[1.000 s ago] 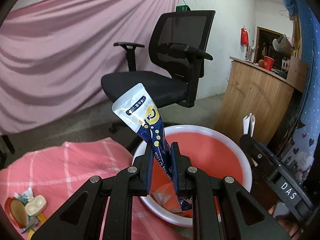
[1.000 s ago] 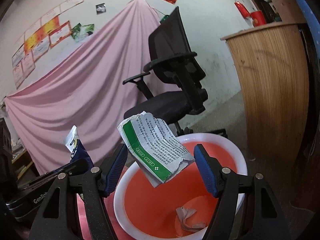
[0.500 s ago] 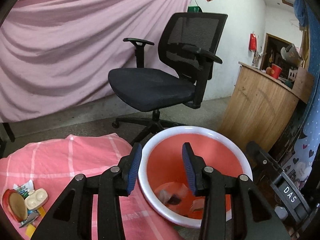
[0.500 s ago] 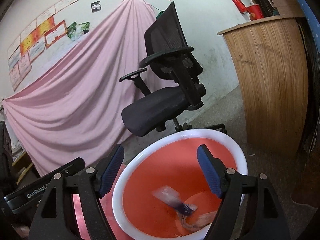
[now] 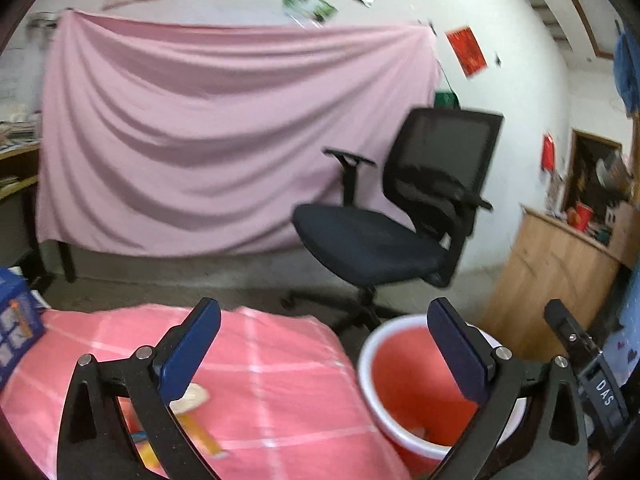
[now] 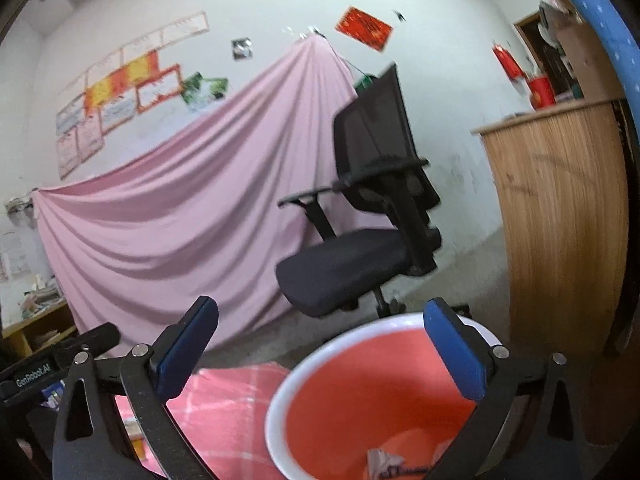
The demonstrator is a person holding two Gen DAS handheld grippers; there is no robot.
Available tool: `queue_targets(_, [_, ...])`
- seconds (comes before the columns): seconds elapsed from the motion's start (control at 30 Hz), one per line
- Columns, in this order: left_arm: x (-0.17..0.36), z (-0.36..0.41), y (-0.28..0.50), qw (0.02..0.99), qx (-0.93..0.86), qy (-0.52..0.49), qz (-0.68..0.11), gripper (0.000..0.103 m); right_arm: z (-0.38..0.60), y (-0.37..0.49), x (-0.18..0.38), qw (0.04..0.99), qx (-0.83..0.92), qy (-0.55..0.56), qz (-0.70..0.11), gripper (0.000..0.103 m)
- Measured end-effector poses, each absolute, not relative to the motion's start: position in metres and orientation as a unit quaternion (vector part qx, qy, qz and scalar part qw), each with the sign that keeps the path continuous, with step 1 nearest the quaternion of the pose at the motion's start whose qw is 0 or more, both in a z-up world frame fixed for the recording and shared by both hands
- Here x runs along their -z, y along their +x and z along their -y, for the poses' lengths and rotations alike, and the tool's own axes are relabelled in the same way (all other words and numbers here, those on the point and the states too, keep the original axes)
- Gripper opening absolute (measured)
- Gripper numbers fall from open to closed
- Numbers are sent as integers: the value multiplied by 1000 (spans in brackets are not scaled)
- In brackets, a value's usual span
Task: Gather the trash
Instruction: 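Move both tools back over the table toward the red wrapper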
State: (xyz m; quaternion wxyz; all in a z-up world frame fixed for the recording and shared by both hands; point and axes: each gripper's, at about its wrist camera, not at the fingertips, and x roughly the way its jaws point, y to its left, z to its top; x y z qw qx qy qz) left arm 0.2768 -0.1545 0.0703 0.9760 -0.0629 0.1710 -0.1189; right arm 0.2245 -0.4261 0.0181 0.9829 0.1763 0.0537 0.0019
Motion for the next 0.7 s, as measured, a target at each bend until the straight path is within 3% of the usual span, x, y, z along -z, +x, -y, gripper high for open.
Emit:
queue_targets(0.4, [-71,77,222,992,23,-55,-112,101,356,212,-39,988,-85,129,22,103])
queue_targets(0.7, [-54,33,189,994,-31,-38,-97,101,304,213,-38,987,-144,75,22,103])
